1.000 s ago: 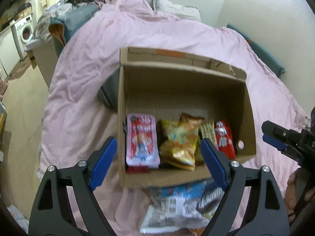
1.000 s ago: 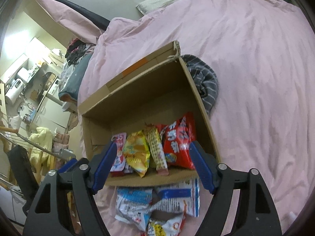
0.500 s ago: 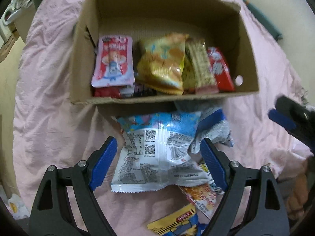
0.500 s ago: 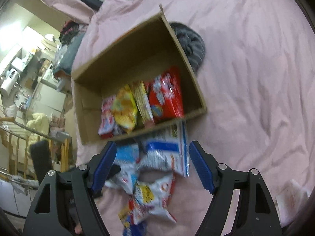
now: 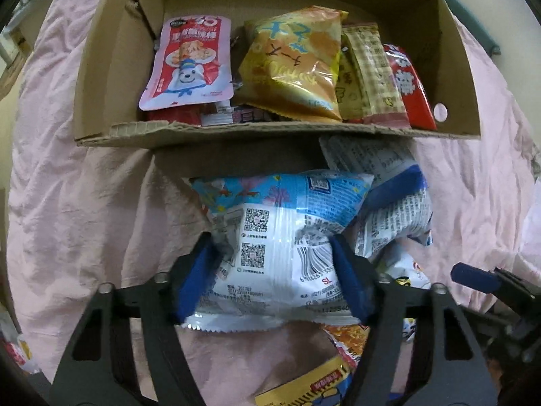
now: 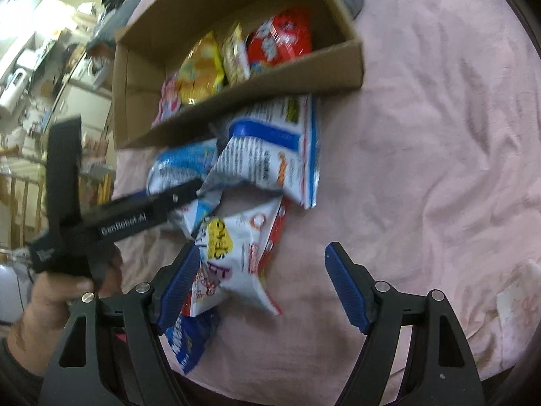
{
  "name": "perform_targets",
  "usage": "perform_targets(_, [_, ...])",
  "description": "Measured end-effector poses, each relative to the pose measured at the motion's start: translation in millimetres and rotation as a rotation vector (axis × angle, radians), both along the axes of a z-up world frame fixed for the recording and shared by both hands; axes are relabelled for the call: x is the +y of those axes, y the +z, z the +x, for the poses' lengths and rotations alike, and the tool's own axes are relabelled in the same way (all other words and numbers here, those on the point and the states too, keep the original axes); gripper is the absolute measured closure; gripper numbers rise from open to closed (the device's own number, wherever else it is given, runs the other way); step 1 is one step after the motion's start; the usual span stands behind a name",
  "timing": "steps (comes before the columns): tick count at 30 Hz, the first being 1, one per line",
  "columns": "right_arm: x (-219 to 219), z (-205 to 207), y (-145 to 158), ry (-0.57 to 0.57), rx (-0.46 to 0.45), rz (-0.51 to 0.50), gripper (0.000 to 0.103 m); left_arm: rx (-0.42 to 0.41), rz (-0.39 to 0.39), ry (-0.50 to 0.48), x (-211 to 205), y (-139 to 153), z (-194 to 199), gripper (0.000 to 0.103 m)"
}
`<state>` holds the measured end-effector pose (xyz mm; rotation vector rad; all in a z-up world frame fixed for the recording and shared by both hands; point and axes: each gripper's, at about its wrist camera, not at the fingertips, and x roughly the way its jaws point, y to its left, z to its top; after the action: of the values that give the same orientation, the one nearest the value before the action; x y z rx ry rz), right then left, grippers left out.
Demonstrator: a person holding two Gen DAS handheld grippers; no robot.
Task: Organize snacks
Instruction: 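Grasp a blue-and-white chip bag with the left gripper while the right grasps a white Cowells bag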
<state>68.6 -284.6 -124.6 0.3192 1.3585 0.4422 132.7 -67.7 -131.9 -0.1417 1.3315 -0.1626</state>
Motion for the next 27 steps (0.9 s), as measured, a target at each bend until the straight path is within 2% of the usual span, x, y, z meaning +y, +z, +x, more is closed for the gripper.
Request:
perform_targets(4, [16,-3,-6,0.065,0.015,-0.008,0.024,-0.031,0.032,-0.047,-6,5,-11,0.054])
perform_targets(6, [25,-4,-9,0.089,0.019,-0.017,0.024,-0.046,0.043,-0.047,-6,13,-16,0.055])
perform_targets(11, [47,-5,-19,0.153,0.026,-0.072,0.024,-0.073,0.038,0.001,10,31,-38,0.055])
perform_targets(17, [65,-1,-25,0.191,0.017,-0.076,0.024,-0.112,0.056,0.06,40,54,-70,0.055])
perform_targets(18, [65,0,-25,0.192,0.02,-0.08,0.026,-0.119,0.064,0.068,42,56,-70,0.055])
perform_targets(19, [67,0,-27,0.197,0.022,-0.089,0.035,-0.125,0.07,0.078,45,59,-70,0.055])
perform_targets(22, [72,-1,-26,0.212,0.01,-0.112,0.047,-0.134,0.079,0.107,51,65,-70,0.055])
perform_targets(25, [67,-4,-15,0.212,-0.015,-0.121,0.05,-0.142,0.087,0.126,58,76,-73,0.055])
perform_targets(27, [56,-8,-8,0.201,-0.01,-0.09,0.051,-0.155,0.094,0.13,60,83,-74,0.055])
